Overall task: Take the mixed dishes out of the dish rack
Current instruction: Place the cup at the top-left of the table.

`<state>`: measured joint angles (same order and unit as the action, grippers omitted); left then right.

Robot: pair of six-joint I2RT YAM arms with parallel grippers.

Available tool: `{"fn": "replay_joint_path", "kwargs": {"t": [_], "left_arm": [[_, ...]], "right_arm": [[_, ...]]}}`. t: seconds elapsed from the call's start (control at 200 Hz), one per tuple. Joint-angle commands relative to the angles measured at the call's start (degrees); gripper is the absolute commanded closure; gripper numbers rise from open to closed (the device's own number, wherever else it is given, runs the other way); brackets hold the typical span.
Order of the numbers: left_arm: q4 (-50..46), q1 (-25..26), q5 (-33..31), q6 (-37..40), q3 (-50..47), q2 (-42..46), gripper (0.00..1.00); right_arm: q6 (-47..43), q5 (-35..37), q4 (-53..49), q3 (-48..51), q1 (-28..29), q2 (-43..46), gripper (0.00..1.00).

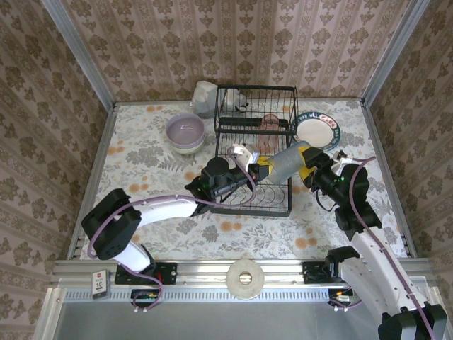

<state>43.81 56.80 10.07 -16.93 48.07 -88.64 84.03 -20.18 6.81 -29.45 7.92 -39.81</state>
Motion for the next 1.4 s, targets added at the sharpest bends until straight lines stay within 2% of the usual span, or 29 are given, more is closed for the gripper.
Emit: {"fn": "replay_joint_path", "kwargs": {"t": [0.0, 0.13, 0.135, 0.15, 0.17, 0.415, 0.54, 0.67, 0.845, 0.99, 1.155, 1.3, 1.395], "left_arm": [[-5.7, 2.0, -1.3, -2.0, 3.2, 3.8, 1.0], [-13.3, 2.6, -6.1, -2.5, 4.7, 6.8, 1.0], [-13.7, 2.6, -6.3, -2.5, 4.8, 7.0, 1.0], [-15.1, 2.6, -7.0, -2.7, 5.1, 7.3, 1.0], [-16.9, 2.6, -7.8, -2.8, 5.6, 7.8, 1.0], [-32.2, 2.6, -14.4, -3.1, 9.0, 14.9, 1.0], [-47.6, 2.6, -20.1, -2.1, 14.4, 17.7, 1.0], [-59.3, 2.5, -25.9, -0.9, 17.7, 22.2, 1.0], [-78.9, -0.5, -32.3, -1.8, 23.5, 27.3, 1.0], [-93.8, -6.6, -29.2, -4.9, 28.5, 30.9, 1.0], [-109.0, -12.9, -28.2, -7.7, 33.7, 32.7, 1.0], [-118.0, -21.4, -24.3, -6.3, 37.1, 31.3, 1.0], [-120.2, -27.7, -17.5, -4.6, 37.3, 29.3, 1.0]], "right_arm": [[1.4, -1.5, 6.4, 0.3, 0.1, -0.8, 0.37], [1.7, -1.0, 6.8, 0.3, 0.1, -0.8, 0.19], [1.7, -1.1, 6.8, 0.3, 0.1, -0.8, 0.18], [1.7, -1.0, 6.9, 0.4, 0.1, -0.7, 0.04], [1.8, -0.6, 6.8, 0.4, 0.1, -0.5, 0.0], [-1.2, 4.6, 0.5, -0.4, 0.0, 2.2, 0.0], [-7.9, 6.7, -9.3, -5.4, 0.1, 1.9, 0.0], [-14.5, 11.5, -18.1, -11.0, 0.1, 1.7, 0.0], [-22.2, 16.5, -20.6, -15.4, 0.1, 1.8, 0.0], [-30.4, 14.4, -22.5, -21.9, 0.2, -1.8, 0.0], [-45.1, 9.8, -22.5, -29.0, 2.5, -6.8, 0.0], [-57.0, 16.8, -20.5, -30.6, 8.3, -10.4, 0.0], [-57.8, 17.5, -18.4, -31.2, 10.7, -13.7, 0.0]]}}
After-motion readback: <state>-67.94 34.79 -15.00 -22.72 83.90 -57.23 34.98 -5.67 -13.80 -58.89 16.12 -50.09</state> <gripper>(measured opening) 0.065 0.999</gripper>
